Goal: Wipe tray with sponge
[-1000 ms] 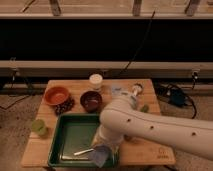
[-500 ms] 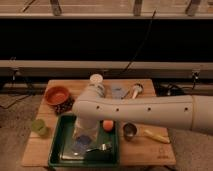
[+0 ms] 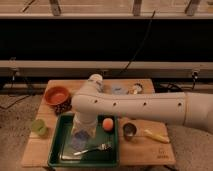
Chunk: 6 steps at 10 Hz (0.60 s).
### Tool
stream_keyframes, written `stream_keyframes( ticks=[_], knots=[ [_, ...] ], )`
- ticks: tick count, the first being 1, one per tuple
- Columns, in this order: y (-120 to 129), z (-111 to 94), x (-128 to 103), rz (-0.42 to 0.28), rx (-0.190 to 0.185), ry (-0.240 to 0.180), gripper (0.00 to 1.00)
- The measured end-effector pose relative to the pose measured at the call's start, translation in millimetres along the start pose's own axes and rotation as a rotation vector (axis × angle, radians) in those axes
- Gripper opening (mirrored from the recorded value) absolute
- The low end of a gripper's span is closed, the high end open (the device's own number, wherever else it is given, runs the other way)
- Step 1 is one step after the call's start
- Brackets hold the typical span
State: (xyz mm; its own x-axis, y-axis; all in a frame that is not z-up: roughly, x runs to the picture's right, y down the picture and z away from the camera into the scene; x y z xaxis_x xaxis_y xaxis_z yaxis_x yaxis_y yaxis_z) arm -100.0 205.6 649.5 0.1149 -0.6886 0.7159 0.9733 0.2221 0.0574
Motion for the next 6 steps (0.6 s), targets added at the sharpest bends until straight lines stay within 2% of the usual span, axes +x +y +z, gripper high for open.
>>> stream_keyframes(
  ticks=[2, 3, 4, 6],
  knots=[
    [-1, 10, 11, 0.011, -0.007, 0.014, 0.0],
    [-3, 57, 53, 0.019, -0.006, 0.015, 0.0],
    [-4, 66, 63, 0.013, -0.014, 0.012, 0.0],
    [-3, 76, 66, 0.006, -0.024, -0.006, 0.0]
  ],
)
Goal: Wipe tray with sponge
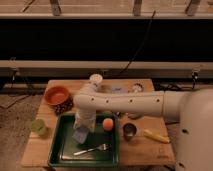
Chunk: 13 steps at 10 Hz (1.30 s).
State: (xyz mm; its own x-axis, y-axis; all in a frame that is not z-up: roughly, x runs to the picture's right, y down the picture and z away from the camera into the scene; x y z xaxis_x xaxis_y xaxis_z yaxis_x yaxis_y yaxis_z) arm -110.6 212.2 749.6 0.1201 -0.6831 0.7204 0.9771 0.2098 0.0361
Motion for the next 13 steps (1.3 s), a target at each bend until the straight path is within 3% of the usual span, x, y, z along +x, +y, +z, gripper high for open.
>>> stream_keyframes(
  ticks=[2, 4, 9, 13],
  knots=[
    [-3, 8, -1, -0.01, -0.015, -0.013, 0.0],
    [0, 22, 0, -0.01, -0.055, -0.035, 0.0],
    [15, 42, 4, 0.027, -0.114, -0.071, 0.0],
    [-1, 43, 10, 0.025, -0.112, -0.064, 0.0]
  ],
)
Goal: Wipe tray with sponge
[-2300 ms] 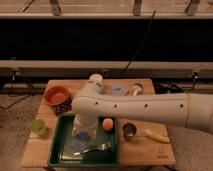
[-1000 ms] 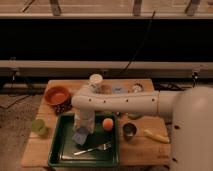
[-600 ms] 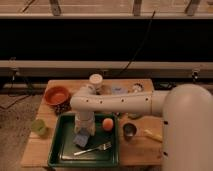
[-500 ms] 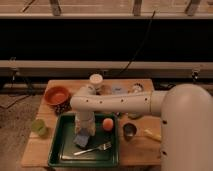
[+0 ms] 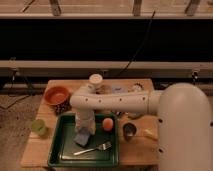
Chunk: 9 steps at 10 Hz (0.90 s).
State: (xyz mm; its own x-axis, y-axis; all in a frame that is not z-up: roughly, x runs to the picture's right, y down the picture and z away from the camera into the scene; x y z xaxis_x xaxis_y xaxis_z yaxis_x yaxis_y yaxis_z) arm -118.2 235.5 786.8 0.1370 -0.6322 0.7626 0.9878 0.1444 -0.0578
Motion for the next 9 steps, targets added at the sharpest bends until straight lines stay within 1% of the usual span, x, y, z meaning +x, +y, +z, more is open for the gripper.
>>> stream_keyframes(
  ticks=[3, 4, 5, 7, 8, 9],
  knots=[
    [-31, 1, -6, -0.04, 0.005, 0.011, 0.0],
    [-48, 3, -15, -0.079, 0.008, 0.01, 0.0],
    [-56, 5, -20, -0.1, 0.013, 0.007, 0.0],
    [-64, 9, -35, -0.144, 0.006, -0.005, 0.0],
    [-64, 12, -41, -0.154, 0.0, -0.015, 0.0],
    [-59, 15, -42, -0.15, -0.006, -0.022, 0.0]
  ],
)
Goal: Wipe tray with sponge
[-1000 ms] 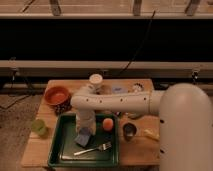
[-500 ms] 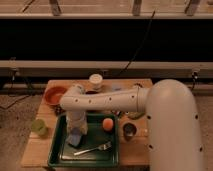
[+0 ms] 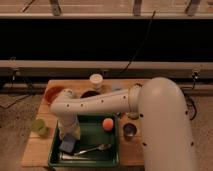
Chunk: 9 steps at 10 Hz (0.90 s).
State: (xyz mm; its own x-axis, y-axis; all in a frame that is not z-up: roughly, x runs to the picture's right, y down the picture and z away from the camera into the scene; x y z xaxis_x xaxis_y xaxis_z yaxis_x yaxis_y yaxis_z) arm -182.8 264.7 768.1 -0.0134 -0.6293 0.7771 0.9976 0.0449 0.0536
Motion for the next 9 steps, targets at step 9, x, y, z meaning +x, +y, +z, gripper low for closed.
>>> stream_keyframes(
  ticks=[9],
  knots=[
    [133, 1, 18, 0.222, -0.057, -0.01, 0.0]
  ],
)
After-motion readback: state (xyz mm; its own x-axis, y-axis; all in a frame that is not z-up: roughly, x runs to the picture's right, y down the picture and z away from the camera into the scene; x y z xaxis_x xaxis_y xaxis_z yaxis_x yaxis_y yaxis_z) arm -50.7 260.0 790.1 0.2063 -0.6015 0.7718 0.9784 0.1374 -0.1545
